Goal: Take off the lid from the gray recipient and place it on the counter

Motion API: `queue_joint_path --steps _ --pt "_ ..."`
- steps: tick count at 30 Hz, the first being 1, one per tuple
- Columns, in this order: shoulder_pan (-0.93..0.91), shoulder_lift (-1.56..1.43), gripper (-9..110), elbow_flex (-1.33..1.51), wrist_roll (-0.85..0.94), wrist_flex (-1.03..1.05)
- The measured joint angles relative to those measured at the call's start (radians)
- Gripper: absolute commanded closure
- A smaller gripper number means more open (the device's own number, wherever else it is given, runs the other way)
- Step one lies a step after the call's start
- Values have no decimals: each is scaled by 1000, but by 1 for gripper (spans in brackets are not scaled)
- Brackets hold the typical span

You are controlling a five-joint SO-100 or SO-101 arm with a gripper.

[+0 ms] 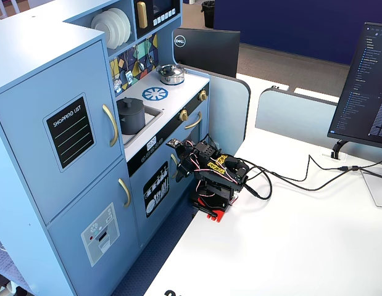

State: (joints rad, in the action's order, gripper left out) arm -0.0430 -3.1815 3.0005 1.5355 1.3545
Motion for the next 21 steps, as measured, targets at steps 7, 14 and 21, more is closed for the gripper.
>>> queue_joint_path --steps 7,14,21 --pt "-34 0 101 0 0 0" --pt "-34 0 101 0 5 0" --pt "-40 31 101 -121 11 -31"
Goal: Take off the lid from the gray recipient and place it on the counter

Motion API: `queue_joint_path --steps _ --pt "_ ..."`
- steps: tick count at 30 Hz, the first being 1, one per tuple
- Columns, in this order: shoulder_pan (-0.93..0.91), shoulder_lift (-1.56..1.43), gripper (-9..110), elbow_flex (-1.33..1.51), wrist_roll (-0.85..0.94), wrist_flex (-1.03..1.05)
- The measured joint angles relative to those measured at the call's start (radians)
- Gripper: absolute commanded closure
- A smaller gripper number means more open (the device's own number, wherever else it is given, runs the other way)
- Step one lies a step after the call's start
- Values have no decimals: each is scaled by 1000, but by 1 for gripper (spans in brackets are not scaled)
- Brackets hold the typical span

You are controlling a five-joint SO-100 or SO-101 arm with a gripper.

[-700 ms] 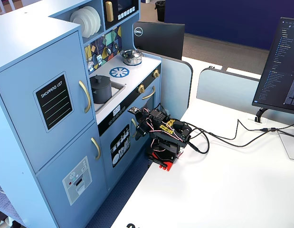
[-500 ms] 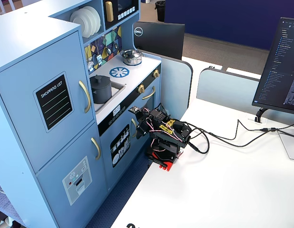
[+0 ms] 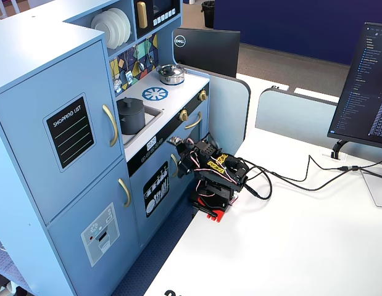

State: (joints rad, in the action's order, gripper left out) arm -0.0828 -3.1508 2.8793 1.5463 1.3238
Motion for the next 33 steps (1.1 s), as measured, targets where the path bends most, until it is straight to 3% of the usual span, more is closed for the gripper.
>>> queue_joint_path --steps 6,12,18,33 --pt "3 141 101 -336 52 -322" --pt "-11 285 79 -537 51 -804" --pt "-17 327 75 -597 51 -923" --pt "-15 578 79 -629 60 -1144"
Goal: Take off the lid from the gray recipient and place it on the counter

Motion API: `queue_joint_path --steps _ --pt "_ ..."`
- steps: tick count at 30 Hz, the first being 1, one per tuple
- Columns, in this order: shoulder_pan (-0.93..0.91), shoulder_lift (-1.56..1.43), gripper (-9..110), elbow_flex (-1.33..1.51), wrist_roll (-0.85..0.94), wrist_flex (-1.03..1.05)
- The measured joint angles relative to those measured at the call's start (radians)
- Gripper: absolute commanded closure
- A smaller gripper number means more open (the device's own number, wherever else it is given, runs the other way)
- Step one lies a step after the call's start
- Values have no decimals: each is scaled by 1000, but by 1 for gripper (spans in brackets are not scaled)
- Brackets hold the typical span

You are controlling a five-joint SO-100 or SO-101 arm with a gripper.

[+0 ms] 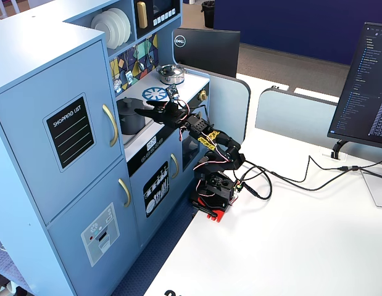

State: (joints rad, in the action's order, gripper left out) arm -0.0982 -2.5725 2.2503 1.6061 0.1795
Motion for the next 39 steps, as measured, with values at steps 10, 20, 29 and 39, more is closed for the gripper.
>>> queue_joint_path --steps 10,20,29,39 --pt "37 146 81 -84 23 -52" --pt "51 275 82 -169 37 -54" --pt "51 397 83 -242 37 -80" --pt "52 495 97 -299 32 -127"
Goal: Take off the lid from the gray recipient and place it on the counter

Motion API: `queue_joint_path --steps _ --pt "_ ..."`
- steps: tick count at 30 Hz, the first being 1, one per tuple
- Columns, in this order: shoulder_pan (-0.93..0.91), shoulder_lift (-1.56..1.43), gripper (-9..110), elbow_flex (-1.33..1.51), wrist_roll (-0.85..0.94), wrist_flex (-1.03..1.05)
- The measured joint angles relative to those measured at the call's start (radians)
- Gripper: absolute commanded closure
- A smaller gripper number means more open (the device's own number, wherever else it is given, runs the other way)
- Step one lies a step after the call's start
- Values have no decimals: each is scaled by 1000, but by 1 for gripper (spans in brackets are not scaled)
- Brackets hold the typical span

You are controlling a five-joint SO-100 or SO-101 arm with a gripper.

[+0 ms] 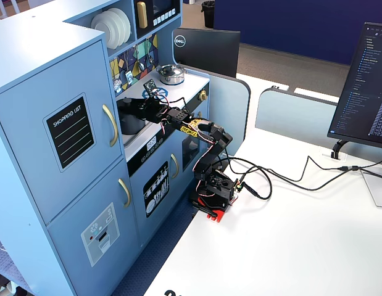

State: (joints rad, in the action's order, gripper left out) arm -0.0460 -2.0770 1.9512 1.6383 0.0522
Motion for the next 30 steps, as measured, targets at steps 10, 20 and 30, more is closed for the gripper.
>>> queue_joint_path --steps 10,20,30 --pt "8 15 101 -21 21 0" --pt "9 20 101 -91 18 2" --pt "-37 20 101 -137 20 23"
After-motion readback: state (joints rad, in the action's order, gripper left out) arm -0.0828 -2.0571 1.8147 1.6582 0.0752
